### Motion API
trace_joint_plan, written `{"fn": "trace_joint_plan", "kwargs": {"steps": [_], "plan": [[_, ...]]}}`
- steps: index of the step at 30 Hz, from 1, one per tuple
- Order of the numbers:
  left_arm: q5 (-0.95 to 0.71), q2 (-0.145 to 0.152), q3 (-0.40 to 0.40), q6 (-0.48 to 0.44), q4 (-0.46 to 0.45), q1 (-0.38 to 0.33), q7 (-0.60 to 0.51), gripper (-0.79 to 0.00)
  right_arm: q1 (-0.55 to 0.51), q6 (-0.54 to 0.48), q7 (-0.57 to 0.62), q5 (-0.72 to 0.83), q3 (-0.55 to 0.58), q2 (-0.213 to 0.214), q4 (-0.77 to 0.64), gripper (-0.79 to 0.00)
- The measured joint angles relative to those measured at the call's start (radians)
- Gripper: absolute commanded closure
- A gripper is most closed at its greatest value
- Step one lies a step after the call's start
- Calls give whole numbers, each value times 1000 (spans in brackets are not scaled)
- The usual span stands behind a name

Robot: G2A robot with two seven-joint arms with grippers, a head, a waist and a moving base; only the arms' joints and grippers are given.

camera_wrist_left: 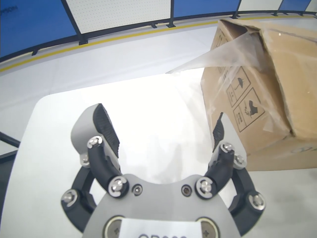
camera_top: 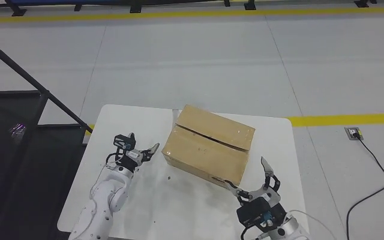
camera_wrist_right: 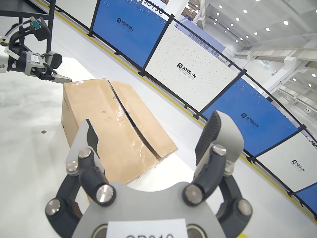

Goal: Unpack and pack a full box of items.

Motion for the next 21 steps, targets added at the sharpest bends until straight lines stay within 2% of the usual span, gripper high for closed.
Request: {"fn": "trace_joint_plan", "kwargs": {"steps": [5,10,21], "plan": [[32,-14,62,-18,69,-50,29,-785,-16,3,-8,18,24,1,5,-785],[37,-20,85,-31,85,-50,64,-785,-24,-17,-11,25,35,3,0,-785],[52,-1,45,-104,-55,68,102,-785,20,-88,-7,29,23,5,-1,-785]]}}
